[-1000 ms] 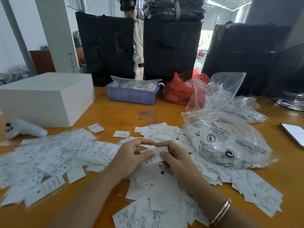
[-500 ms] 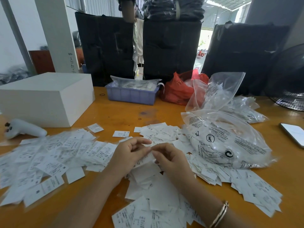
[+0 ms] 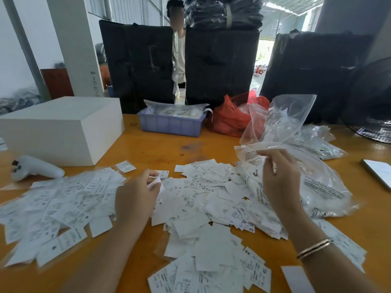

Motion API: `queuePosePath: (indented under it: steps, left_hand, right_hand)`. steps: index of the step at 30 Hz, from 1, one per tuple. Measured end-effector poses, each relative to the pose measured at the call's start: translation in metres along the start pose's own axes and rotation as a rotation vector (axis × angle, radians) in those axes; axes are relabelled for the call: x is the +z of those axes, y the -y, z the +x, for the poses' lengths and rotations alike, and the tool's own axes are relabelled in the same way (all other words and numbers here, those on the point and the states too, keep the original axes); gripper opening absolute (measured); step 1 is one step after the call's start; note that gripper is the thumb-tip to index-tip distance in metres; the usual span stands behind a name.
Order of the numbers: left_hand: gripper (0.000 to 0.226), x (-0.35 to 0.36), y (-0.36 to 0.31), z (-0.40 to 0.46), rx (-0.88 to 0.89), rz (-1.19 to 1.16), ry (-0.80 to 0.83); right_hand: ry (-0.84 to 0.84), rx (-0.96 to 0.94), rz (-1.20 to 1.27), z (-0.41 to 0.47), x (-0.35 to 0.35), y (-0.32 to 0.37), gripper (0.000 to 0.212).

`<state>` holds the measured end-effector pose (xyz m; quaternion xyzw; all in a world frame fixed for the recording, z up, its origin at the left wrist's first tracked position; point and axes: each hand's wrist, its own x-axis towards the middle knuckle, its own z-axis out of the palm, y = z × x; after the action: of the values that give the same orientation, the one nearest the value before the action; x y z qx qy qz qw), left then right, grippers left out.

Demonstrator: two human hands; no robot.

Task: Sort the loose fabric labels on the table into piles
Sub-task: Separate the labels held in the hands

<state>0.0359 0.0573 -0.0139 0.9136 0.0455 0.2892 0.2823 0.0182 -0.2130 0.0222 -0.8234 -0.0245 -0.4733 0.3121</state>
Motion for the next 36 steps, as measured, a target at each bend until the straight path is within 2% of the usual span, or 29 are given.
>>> queuePosePath:
  steps: [2, 5, 8, 11, 14, 16, 18, 23, 36]
  left_hand:
    - [0.026, -0.001, 0.004, 0.002, 0.029, 0.166, -0.026]
    - [0.030, -0.002, 0.005, 0.003, 0.069, 0.267, -0.030]
    - [0.022, 0.001, 0.000, -0.001, 0.203, 0.202, -0.043]
    - [0.014, 0.003, -0.012, -0.008, 0.430, 0.063, 0.023]
    - [0.010, 0.008, -0.019, -0.017, 0.615, -0.082, 0.258]
    - [0.011, 0.013, -0.021, -0.021, 0.667, -0.140, 0.401]
    - [0.013, 0.017, -0.021, -0.023, 0.679, -0.179, 0.472]
    - [0.014, 0.020, -0.018, -0.023, 0.624, -0.220, 0.488]
    - [0.015, 0.019, -0.019, -0.023, 0.568, -0.290, 0.519]
  right_hand:
    - [0.053, 0.135, -0.129, 0.012, -0.005, -0.020, 0.027]
    - [0.390, 0.314, -0.459, 0.021, -0.006, -0.048, 0.031]
    - [0.675, 0.431, -0.663, 0.027, -0.002, -0.063, 0.035]
    - [0.779, 0.450, -0.723, 0.029, 0.002, -0.070, 0.026]
    - [0.688, 0.433, -0.661, 0.031, 0.004, -0.073, 0.021]
    - [0.566, 0.494, -0.485, 0.031, 0.003, -0.075, 0.022]
    - [0.450, 0.571, -0.277, 0.031, 0.003, -0.078, 0.023]
    - [0.312, 0.710, -0.001, 0.031, 0.000, -0.084, 0.024]
    - [0.182, 0.554, -0.065, 0.029, -0.004, -0.082, 0.024]
